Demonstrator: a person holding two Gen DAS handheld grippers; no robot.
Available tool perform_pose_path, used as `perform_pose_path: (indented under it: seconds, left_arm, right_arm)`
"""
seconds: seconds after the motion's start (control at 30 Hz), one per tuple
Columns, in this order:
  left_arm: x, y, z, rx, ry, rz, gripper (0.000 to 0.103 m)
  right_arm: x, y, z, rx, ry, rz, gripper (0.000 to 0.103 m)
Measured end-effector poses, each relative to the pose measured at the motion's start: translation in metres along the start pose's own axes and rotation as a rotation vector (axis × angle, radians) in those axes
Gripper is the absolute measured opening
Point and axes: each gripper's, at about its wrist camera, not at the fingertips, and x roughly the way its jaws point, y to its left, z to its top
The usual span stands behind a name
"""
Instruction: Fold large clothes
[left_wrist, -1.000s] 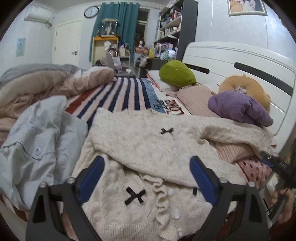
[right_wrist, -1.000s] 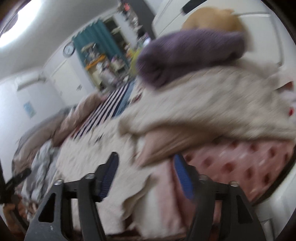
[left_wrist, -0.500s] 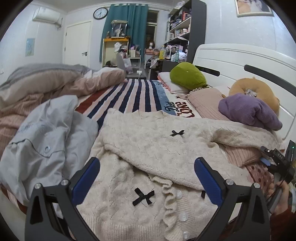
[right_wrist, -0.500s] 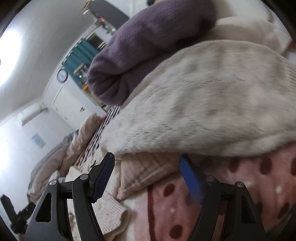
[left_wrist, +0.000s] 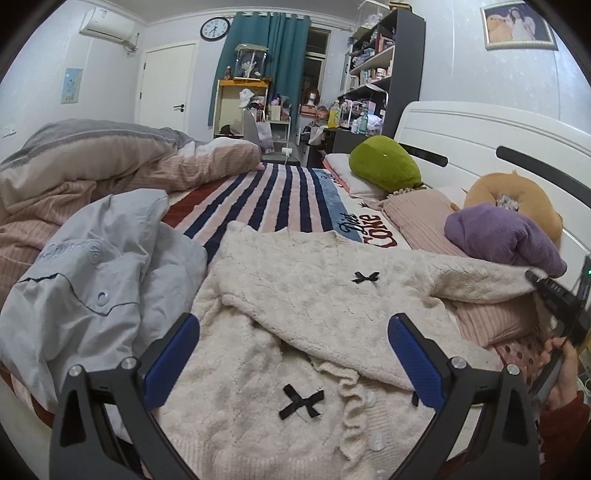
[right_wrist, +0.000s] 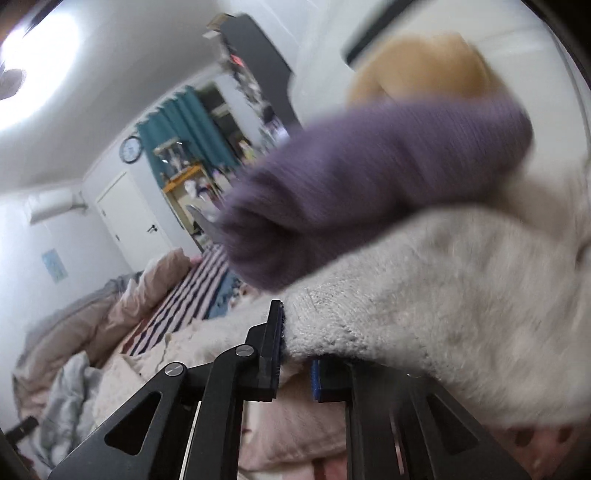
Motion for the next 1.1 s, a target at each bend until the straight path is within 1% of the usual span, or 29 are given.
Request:
perform_pose_path:
  seconds: [0.07,0.17,0.2,0.27,0.3,0.33,0.37,0.43,0.47,0.53,0.57,0.63,0.67,0.7,0.73,0.8,0.87,0.93,1.03,1.07,1.1]
  left_arm:
    - [-0.001,0.007,-0.001,-0.01,-0.001,0.0,0.101]
    - [-0.004,0.017,-0.003,-0.021,-0.007,0.002,0.101]
    - [-0.006,0.02,-0.003,-0.026,-0.012,0.003,0.101]
    - [-0.012,0.028,-0.004,-0.039,-0.025,0.007,0.101]
    - [-0.013,0.032,-0.005,-0.044,-0.029,0.009,0.101]
    - [-0.016,0.037,-0.006,-0.051,-0.034,0.013,0.101]
    - [-0.018,0.04,-0.006,-0.056,-0.037,0.018,0.101]
    - [-0.022,0.048,-0.008,-0.067,-0.043,0.029,0.101]
    - [-0.023,0.053,-0.009,-0.075,-0.046,0.033,0.101]
    - [-0.024,0.06,-0.011,-0.089,-0.048,0.041,0.101]
    - [-0.024,0.065,-0.012,-0.097,-0.046,0.045,0.101]
    - [-0.025,0.071,-0.013,-0.106,-0.041,0.053,0.101]
    - [-0.025,0.074,-0.014,-0.109,-0.041,0.056,0.101]
    - [-0.025,0.076,-0.015,-0.111,-0.041,0.057,0.101]
    - [-0.025,0.079,-0.015,-0.115,-0.043,0.058,0.101]
    - [-0.024,0.08,-0.015,-0.121,-0.045,0.053,0.101]
    - [-0.022,0.08,-0.015,-0.127,-0.047,0.045,0.101]
    - [-0.02,0.08,-0.015,-0.131,-0.046,0.039,0.101]
    - [-0.015,0.078,-0.014,-0.133,-0.038,0.028,0.101]
    - [-0.014,0.076,-0.014,-0.134,-0.038,0.024,0.101]
    - [-0.014,0.074,-0.013,-0.133,-0.038,0.022,0.101]
  right_arm:
    - [-0.008,0.029,0.005,-0.09,-0.046,0.034,0.006]
    - [-0.007,0.092,0.01,-0.316,-0.058,0.079,0.006]
    - [-0.001,0.111,0.009,-0.364,-0.046,0.109,0.006]
    - [0.012,0.149,0.005,-0.471,0.027,0.213,0.006]
    - [0.021,0.168,-0.002,-0.534,0.084,0.266,0.006]
    - [0.033,0.189,-0.013,-0.602,0.173,0.326,0.006]
    - [0.046,0.205,-0.026,-0.649,0.26,0.367,0.006]
    - [0.078,0.232,-0.066,-0.712,0.499,0.422,0.006]
    - [0.091,0.239,-0.087,-0.722,0.594,0.423,0.006]
    - [0.117,0.244,-0.128,-0.704,0.737,0.412,0.007]
    - [0.127,0.242,-0.141,-0.671,0.787,0.422,0.008]
    - [0.132,0.231,-0.153,-0.597,0.826,0.439,0.014]
    - [0.131,0.224,-0.153,-0.561,0.829,0.456,0.024]
    - [0.127,0.216,-0.149,-0.511,0.837,0.485,0.04]
    - [0.121,0.211,-0.144,-0.465,0.842,0.506,0.048]
    - [0.104,0.197,-0.13,-0.388,0.821,0.523,0.069]
    - [0.08,0.175,-0.112,-0.371,0.771,0.48,0.075]
    - [0.061,0.156,-0.1,-0.315,0.74,0.45,0.078]
    - [0.059,0.119,-0.092,-0.164,0.759,0.37,0.079]
    - [0.06,0.106,-0.091,-0.112,0.764,0.356,0.081]
    - [0.061,0.094,-0.091,-0.051,0.763,0.362,0.081]
